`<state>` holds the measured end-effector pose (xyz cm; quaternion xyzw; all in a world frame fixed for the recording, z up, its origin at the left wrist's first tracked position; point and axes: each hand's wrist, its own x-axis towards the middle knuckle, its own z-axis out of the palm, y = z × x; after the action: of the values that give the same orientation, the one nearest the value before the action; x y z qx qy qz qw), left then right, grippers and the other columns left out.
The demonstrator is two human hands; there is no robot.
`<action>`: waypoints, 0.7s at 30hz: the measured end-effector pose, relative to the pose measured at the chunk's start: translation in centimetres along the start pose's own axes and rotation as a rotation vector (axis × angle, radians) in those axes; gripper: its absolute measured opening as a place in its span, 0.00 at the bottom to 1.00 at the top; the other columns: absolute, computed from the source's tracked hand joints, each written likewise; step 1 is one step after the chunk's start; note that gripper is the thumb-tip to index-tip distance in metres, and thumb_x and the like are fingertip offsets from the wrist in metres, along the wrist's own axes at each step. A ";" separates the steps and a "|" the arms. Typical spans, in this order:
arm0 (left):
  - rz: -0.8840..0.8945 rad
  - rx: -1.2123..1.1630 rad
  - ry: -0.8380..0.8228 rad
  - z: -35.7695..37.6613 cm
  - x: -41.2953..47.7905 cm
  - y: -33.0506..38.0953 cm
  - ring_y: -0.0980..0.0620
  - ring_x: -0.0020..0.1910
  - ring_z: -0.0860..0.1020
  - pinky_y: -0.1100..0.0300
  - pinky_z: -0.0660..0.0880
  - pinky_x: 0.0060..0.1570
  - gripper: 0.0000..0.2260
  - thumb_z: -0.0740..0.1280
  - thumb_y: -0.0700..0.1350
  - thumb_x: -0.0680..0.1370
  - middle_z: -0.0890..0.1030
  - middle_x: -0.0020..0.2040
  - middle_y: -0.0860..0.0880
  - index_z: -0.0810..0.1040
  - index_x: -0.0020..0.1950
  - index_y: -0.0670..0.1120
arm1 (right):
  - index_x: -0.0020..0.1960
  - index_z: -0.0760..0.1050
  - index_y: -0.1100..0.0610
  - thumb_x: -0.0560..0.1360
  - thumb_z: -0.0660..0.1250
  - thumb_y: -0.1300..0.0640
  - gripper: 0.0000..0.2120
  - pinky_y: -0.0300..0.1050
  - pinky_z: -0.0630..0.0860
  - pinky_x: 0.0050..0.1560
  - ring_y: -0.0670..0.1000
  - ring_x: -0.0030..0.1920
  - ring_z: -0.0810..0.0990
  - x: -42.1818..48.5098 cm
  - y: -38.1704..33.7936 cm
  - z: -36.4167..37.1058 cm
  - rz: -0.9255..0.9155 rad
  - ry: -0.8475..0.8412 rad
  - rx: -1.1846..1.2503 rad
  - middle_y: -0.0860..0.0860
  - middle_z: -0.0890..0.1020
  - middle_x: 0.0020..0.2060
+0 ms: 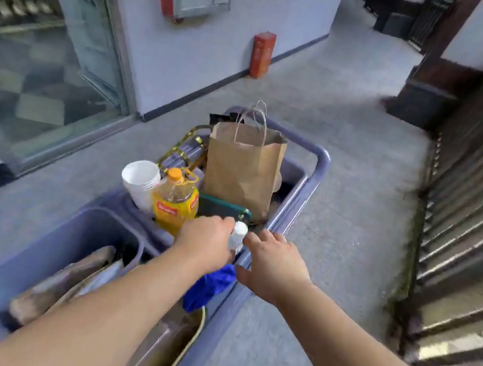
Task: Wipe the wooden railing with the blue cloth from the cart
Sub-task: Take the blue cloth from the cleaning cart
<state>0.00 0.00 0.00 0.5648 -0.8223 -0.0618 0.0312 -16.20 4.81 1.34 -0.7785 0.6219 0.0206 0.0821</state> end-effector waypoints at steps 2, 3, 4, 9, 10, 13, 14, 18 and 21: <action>-0.040 0.005 -0.091 1.8 -0.9 -0.7 0.40 0.53 0.81 0.50 0.74 0.40 0.18 0.70 0.57 0.74 0.81 0.54 0.45 0.73 0.56 0.48 | 0.67 0.72 0.53 0.75 0.68 0.41 0.25 0.56 0.73 0.61 0.61 0.64 0.74 0.4 -1.2 1.9 -0.001 -0.075 0.002 0.55 0.77 0.61; -0.055 0.014 -0.135 2.9 -1.5 -1.0 0.40 0.52 0.81 0.50 0.72 0.39 0.18 0.69 0.57 0.73 0.81 0.54 0.45 0.73 0.57 0.48 | 0.66 0.71 0.53 0.75 0.67 0.41 0.24 0.56 0.72 0.60 0.61 0.63 0.73 0.3 -1.6 2.9 -0.009 -0.097 0.006 0.55 0.77 0.60; -0.089 0.019 -0.187 3.8 -2.0 -1.3 0.40 0.52 0.81 0.51 0.71 0.38 0.18 0.69 0.57 0.73 0.80 0.54 0.46 0.73 0.57 0.48 | 0.66 0.71 0.53 0.75 0.67 0.41 0.24 0.56 0.72 0.60 0.60 0.63 0.73 0.0 -2.1 3.7 -0.012 -0.128 0.010 0.54 0.76 0.60; -0.099 -0.098 -0.221 5.0 -2.9 -1.8 0.41 0.51 0.79 0.50 0.71 0.39 0.07 0.66 0.47 0.77 0.77 0.55 0.47 0.75 0.54 0.50 | 0.64 0.71 0.53 0.76 0.67 0.41 0.23 0.57 0.72 0.60 0.60 0.62 0.73 -0.3 -2.5 5.6 -0.011 -0.137 0.015 0.54 0.76 0.59; -0.082 -0.160 -0.195 4.8 -2.9 -1.6 0.41 0.51 0.78 0.48 0.74 0.41 0.06 0.65 0.45 0.77 0.78 0.55 0.47 0.75 0.54 0.51 | 0.65 0.71 0.52 0.76 0.68 0.41 0.23 0.57 0.72 0.61 0.60 0.62 0.72 -0.4 -2.4 5.6 -0.001 -0.129 0.028 0.53 0.76 0.59; 0.003 -0.362 -0.106 3.0 -2.7 -0.5 0.44 0.51 0.78 0.47 0.78 0.47 0.07 0.65 0.44 0.78 0.79 0.55 0.50 0.75 0.54 0.54 | 0.70 0.68 0.50 0.74 0.69 0.42 0.28 0.56 0.74 0.62 0.59 0.63 0.72 -1.0 -1.3 4.9 0.057 -0.071 0.126 0.52 0.75 0.60; 0.034 -0.429 -0.071 2.1 -2.4 0.3 0.46 0.51 0.79 0.49 0.78 0.48 0.08 0.65 0.44 0.78 0.80 0.54 0.51 0.75 0.54 0.55 | 0.70 0.67 0.50 0.73 0.70 0.42 0.29 0.56 0.74 0.62 0.58 0.63 0.73 -1.3 -0.7 4.5 0.084 -0.042 0.169 0.52 0.75 0.60; 0.168 -0.602 0.014 -2.3 -0.8 4.6 0.55 0.47 0.79 0.57 0.75 0.42 0.10 0.68 0.47 0.75 0.81 0.48 0.57 0.74 0.53 0.60 | 0.73 0.70 0.50 0.72 0.73 0.49 0.31 0.52 0.74 0.58 0.56 0.58 0.76 -3.4 2.6 2.2 0.221 0.132 0.496 0.52 0.78 0.57; 0.270 -0.727 0.020 -5.5 0.5 9.3 0.55 0.45 0.80 0.55 0.77 0.45 0.11 0.67 0.45 0.74 0.82 0.45 0.57 0.75 0.51 0.61 | 0.59 0.77 0.46 0.73 0.72 0.55 0.16 0.41 0.73 0.46 0.48 0.47 0.77 -6.4 6.2 -0.3 0.346 0.279 0.729 0.50 0.81 0.48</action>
<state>-8.17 2.43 6.74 0.4042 -0.8134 -0.3391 0.2452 -23.67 9.59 1.86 -0.5781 0.7150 -0.2928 0.2624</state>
